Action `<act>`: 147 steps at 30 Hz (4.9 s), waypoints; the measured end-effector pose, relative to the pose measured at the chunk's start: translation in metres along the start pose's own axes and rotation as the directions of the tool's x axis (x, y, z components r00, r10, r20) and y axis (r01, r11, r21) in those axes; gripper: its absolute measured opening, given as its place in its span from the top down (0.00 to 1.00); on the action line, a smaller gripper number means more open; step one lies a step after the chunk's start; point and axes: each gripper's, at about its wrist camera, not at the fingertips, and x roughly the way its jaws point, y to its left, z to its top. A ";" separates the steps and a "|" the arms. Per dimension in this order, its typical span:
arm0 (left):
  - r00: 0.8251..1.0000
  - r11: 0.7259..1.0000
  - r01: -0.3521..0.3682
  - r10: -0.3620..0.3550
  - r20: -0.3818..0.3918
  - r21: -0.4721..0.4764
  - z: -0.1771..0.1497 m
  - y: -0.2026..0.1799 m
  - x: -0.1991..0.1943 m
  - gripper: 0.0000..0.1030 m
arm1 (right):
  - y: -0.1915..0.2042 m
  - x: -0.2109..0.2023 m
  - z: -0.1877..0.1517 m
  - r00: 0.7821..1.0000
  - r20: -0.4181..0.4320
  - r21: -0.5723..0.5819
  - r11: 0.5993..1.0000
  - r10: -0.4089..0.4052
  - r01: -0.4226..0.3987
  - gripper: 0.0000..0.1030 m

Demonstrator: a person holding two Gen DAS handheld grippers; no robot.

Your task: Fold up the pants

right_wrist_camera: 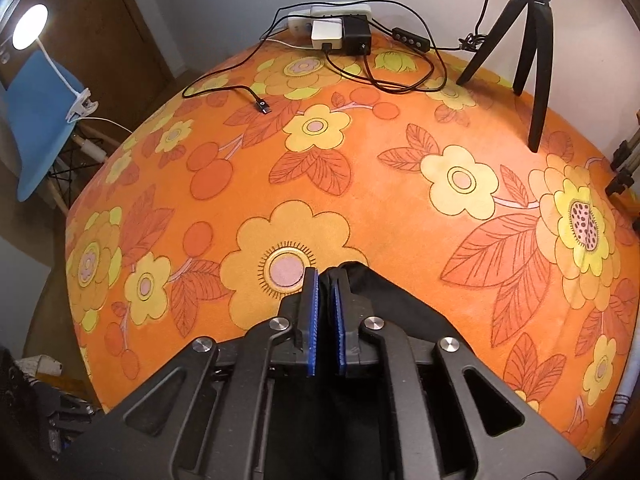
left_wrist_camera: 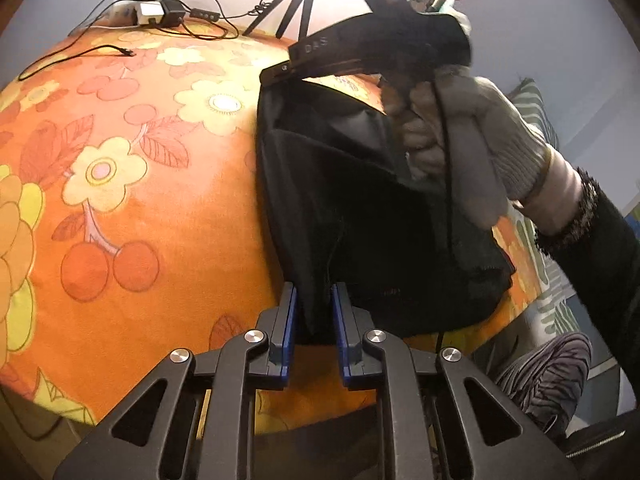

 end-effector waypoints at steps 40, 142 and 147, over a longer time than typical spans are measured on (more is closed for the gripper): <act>0.999 1.000 -0.007 0.009 -0.051 0.030 0.010 -0.012 0.019 0.79 | -0.057 -0.112 -0.231 0.992 -0.033 0.281 0.952 -0.120 0.124 0.67; 1.000 0.986 0.000 -0.004 -0.022 -0.164 0.021 0.009 0.017 0.49 | -0.087 -0.176 -0.227 0.984 0.150 0.414 0.910 -0.093 0.023 0.48; 0.999 0.973 0.039 -0.042 -0.007 -0.227 0.021 0.018 0.016 0.49 | -0.034 -0.153 -0.155 0.992 0.119 0.335 0.940 0.031 -0.069 0.48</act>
